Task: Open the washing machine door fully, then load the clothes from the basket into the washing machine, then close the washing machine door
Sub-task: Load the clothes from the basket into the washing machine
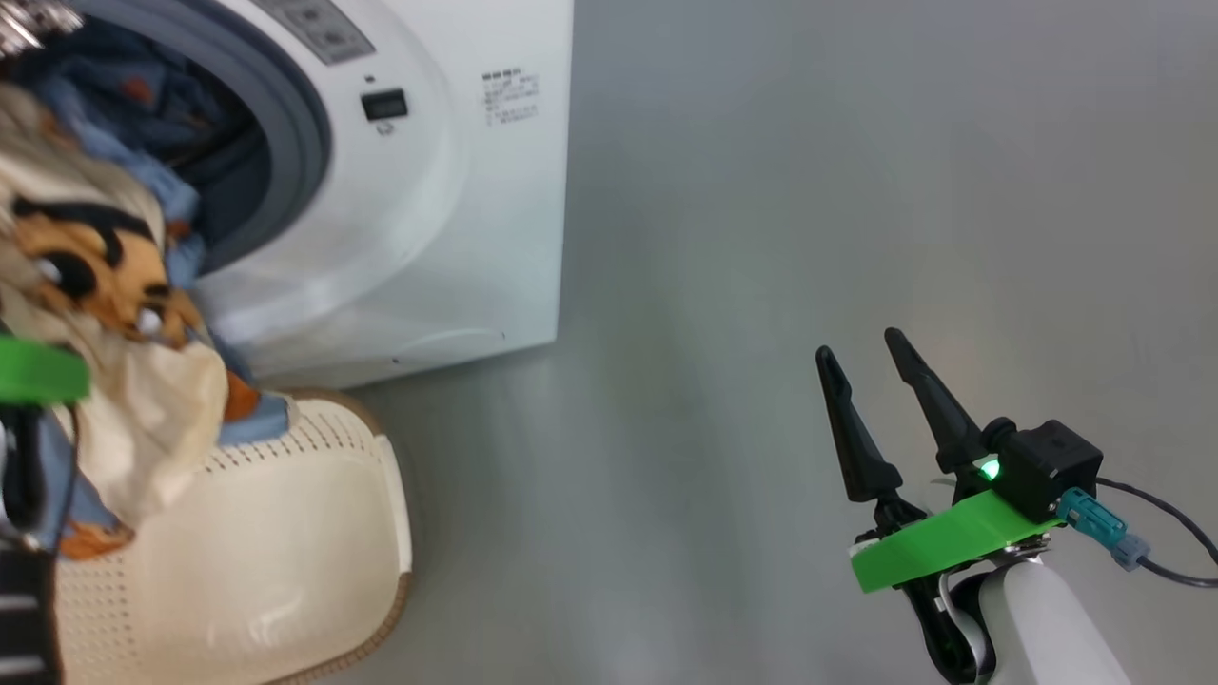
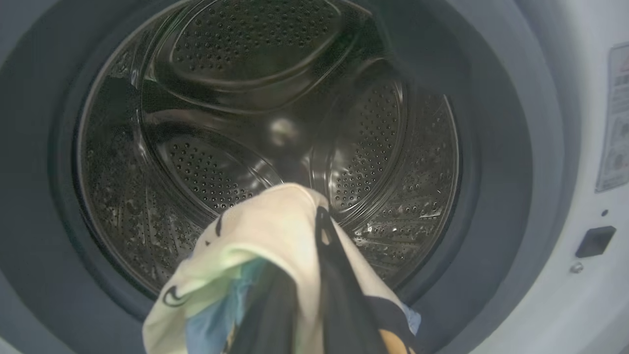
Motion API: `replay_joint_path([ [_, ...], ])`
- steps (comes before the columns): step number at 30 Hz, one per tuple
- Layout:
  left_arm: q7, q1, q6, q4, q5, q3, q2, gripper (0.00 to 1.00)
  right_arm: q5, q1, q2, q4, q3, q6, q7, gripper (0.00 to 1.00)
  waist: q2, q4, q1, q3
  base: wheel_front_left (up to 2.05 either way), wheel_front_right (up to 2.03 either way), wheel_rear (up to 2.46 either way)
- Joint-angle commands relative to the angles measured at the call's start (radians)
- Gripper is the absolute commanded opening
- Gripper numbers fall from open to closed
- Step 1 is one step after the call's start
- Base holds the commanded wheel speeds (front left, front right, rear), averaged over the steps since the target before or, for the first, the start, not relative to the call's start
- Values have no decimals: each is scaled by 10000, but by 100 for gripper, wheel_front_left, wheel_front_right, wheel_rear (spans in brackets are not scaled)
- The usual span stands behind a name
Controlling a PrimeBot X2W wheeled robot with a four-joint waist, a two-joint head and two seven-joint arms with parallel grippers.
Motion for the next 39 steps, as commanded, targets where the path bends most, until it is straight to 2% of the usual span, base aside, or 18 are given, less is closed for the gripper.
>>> replay_joint_path([
  [1,-63,-573,-25,-81,7,263,563,0,125,-236,43,-282,258,27,-48,100,-1,-188,-2,783,0,0,0],
  [10,-63,-2735,-25,974,191,-93,1250,0,306,-641,43,-538,341,27,-48,100,-1,-349,-2,2048,0,0,0],
  [16,31,-3983,-25,2247,202,-720,1658,0,544,-762,43,-578,401,27,-48,100,-1,-491,-2,2666,0,0,0],
  [25,1238,-5727,-25,3676,-1011,-1555,2174,0,890,-980,43,-671,580,27,-48,100,-1,-590,-2,3578,0,0,0],
  [39,2864,-7410,-25,3995,-2675,-2543,3064,0,1202,-1388,43,-727,870,27,-48,100,-1,-597,-2,4449,0,0,0],
])
